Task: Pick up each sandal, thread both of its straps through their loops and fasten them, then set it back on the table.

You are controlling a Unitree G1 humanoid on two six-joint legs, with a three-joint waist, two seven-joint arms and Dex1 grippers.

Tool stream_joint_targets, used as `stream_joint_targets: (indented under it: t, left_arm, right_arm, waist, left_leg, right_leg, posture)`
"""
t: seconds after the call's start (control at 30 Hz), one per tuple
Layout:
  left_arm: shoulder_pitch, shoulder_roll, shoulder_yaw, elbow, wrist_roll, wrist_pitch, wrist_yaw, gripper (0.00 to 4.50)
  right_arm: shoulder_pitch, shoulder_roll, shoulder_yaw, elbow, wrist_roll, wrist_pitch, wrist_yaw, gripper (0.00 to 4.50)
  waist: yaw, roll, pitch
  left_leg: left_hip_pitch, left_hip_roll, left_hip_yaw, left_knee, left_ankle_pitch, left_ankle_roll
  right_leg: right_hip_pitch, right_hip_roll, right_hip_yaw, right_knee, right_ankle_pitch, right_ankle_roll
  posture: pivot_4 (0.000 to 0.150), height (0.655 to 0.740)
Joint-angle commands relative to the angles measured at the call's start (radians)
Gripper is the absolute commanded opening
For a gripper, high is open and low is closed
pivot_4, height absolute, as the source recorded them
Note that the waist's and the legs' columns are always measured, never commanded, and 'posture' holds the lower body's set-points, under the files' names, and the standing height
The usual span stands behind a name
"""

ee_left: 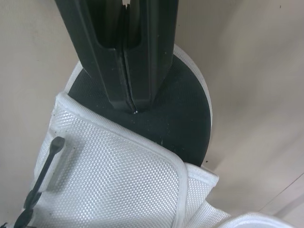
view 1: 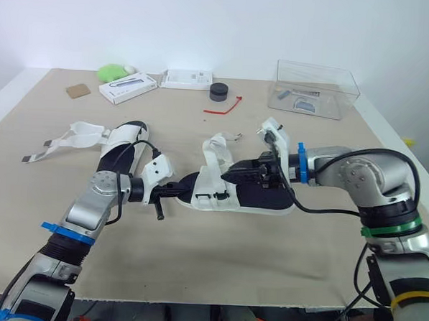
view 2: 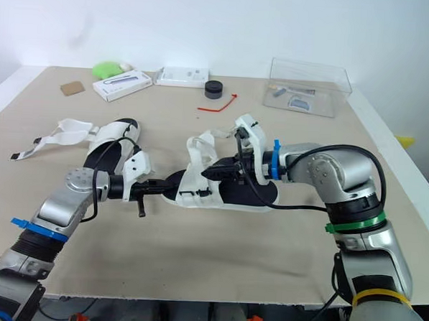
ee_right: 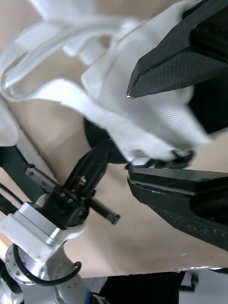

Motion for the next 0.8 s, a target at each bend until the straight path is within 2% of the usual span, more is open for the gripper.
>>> stream_joint_targets:
  t: [0.03,0.2,0.3,0.4,0.43,0.67,0.8]
  left_arm:
    - [0.001,-0.002,-0.012,0.026,0.020,0.008,0.014,0.00]
    - [0.010,-0.002,-0.010,0.022,0.020,0.006,0.016,0.00]
    - [0.018,0.000,-0.011,0.017,0.020,0.006,0.016,0.00]
    - [0.019,-0.001,-0.013,0.017,0.021,0.007,0.018,0.00]
    - [0.019,-0.002,-0.014,0.017,0.021,0.007,0.018,0.00]
    - [0.017,-0.004,-0.016,0.025,0.022,0.003,0.021,0.00]
    - [0.016,-0.006,-0.016,0.028,0.023,0.003,0.023,0.00]
  right_arm:
    - [-0.025,0.016,0.011,0.017,-0.053,-0.018,0.042,2.57]
    - [-0.032,0.043,0.014,0.047,-0.089,0.015,0.069,2.57]
    - [-0.047,0.066,-0.015,0.077,-0.090,0.049,0.066,1.71]
    - [-0.061,0.081,-0.040,0.095,-0.086,0.087,0.063,0.15]
    - [-0.062,0.082,-0.043,0.097,-0.087,0.096,0.065,0.03]
    - [-0.036,0.081,-0.091,0.019,-0.051,0.218,0.052,0.03]
    - [0.015,0.100,-0.154,-0.085,-0.010,0.318,-0.001,0.03]
  waist:
    - [0.000,0.000,0.000]
    - [-0.001,0.000,0.000]
    - [-0.001,0.000,0.000]
    - [-0.001,0.000,0.000]
    - [0.000,0.000,0.000]
    - [0.000,0.000,0.000]
    - [0.000,0.000,0.000]
  left_leg:
    - [0.000,-0.001,0.000,0.000,0.000,0.000]
    - [0.000,-0.002,0.001,0.000,0.000,0.000]
    - [0.000,-0.002,0.001,0.000,0.000,0.000]
    - [0.000,-0.002,0.000,0.000,0.000,0.000]
    - [0.000,-0.001,0.000,0.000,0.000,0.000]
    - [0.000,-0.002,0.000,0.000,0.000,0.000]
    - [-0.001,-0.002,-0.001,0.000,0.000,0.000]
  right_leg:
    - [0.000,-0.001,0.000,0.000,0.002,-0.003]
    - [0.000,-0.002,0.000,-0.001,0.003,-0.002]
    - [0.000,-0.002,0.000,-0.001,0.003,-0.002]
    - [0.000,-0.001,0.000,0.000,0.003,-0.002]
    - [0.000,-0.001,0.000,0.000,0.003,-0.003]
    - [0.000,-0.002,0.000,0.000,0.003,-0.002]
    - [0.000,-0.002,-0.001,-0.001,0.003,-0.003]
  posture:
    - [0.150,0.7400]
    - [0.150,0.7400]
    - [0.150,0.7400]
    - [0.150,0.7400]
    - [0.150,0.7400]
    - [0.150,0.7400]
    - [0.150,0.7400]
